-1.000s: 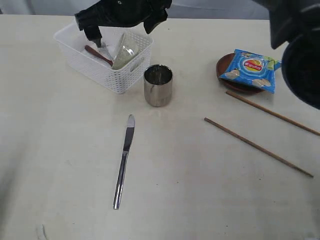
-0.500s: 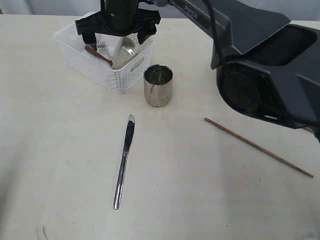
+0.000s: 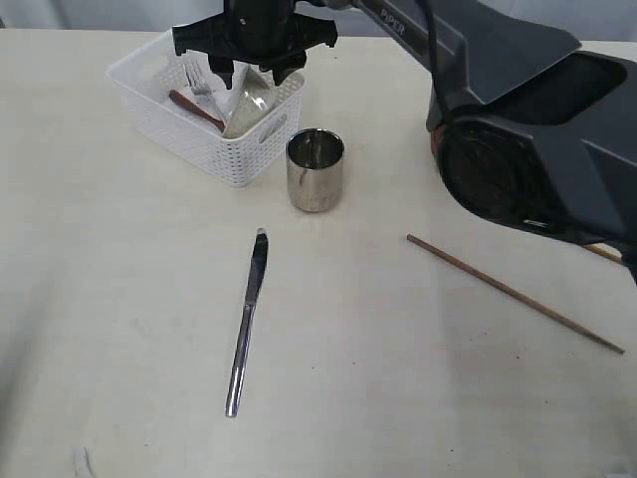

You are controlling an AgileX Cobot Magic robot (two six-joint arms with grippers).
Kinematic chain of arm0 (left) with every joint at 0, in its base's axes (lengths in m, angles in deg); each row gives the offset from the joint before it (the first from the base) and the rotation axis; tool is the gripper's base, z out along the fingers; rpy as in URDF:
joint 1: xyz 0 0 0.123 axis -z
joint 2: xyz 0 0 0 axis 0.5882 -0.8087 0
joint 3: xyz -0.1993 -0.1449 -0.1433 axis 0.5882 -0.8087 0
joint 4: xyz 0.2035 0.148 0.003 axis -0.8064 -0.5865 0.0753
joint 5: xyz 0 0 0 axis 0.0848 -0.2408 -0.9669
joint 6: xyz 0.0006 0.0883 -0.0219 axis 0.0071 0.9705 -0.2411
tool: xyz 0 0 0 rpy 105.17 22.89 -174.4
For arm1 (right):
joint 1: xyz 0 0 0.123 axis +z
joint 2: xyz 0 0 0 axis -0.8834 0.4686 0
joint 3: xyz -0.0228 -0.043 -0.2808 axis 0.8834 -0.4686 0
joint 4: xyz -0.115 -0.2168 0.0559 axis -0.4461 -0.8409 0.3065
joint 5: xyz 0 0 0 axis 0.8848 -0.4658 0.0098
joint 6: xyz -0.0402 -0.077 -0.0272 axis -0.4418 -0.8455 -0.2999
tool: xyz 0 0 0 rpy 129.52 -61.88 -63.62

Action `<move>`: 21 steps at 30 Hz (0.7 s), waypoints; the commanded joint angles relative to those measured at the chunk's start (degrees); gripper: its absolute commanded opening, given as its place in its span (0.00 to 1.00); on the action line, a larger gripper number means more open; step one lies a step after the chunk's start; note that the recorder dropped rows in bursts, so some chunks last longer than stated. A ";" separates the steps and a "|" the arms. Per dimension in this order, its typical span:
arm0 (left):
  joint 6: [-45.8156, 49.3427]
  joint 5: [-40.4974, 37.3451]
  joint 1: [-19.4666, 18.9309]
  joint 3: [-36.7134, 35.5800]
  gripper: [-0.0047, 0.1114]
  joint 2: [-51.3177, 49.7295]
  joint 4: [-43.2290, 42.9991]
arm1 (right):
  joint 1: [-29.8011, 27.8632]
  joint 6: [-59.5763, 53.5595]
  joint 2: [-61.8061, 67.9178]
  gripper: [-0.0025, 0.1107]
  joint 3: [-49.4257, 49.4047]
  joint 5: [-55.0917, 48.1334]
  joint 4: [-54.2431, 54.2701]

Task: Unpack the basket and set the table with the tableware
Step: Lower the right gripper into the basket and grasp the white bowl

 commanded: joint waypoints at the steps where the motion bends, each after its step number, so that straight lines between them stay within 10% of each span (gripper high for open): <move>1: 0.04 0.18 0.43 -0.11 0.04 0.21 0.19 | -0.43 0.00 0.00 0.55 0.49 -0.26 -0.29; 8: 0.04 0.18 0.43 -0.11 0.04 0.21 0.19 | -0.43 0.00 0.00 0.28 0.49 -0.26 -0.29; 18: 0.04 0.18 0.43 -0.11 0.04 0.21 0.19 | -0.43 0.74 0.00 0.20 0.49 -0.26 -0.29; 21: 0.04 0.18 0.43 -0.11 0.04 0.21 0.19 | -0.43 0.61 0.00 0.02 0.49 -0.26 -0.13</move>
